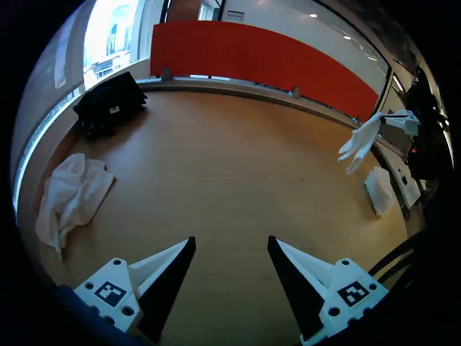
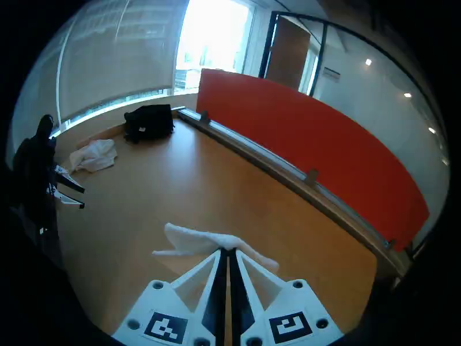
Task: Fold towel
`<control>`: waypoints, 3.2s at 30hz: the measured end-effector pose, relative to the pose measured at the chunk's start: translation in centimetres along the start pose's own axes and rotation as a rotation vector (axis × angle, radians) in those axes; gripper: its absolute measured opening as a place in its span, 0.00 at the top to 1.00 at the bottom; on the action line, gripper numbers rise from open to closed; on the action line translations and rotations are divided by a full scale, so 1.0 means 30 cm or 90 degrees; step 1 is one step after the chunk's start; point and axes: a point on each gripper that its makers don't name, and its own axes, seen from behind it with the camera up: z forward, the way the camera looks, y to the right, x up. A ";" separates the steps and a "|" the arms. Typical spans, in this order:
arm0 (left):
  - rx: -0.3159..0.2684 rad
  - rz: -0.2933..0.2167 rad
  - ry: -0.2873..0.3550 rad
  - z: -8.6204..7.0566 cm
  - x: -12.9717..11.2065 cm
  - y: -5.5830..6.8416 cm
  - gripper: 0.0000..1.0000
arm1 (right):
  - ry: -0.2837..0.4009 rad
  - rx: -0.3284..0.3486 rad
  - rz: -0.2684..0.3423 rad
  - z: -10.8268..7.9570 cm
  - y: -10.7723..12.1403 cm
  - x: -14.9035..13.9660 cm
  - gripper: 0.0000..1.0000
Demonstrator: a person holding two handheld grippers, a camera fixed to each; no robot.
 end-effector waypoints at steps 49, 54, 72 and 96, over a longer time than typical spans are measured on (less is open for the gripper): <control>-0.008 0.038 -0.016 0.031 0.022 0.117 0.07 | -0.063 -0.119 0.051 -0.299 0.472 -0.318 0.98; -0.013 0.044 -0.017 0.033 0.021 0.131 0.07 | -0.067 -0.127 0.061 -0.343 0.469 -0.357 0.98; -0.025 0.057 -0.022 0.018 -0.008 0.157 0.07 | -0.113 -0.158 0.127 -0.488 0.394 -0.617 0.97; -0.020 0.062 -0.023 -0.009 -0.029 0.144 0.07 | -0.199 -0.184 0.191 -0.529 0.348 -0.911 0.97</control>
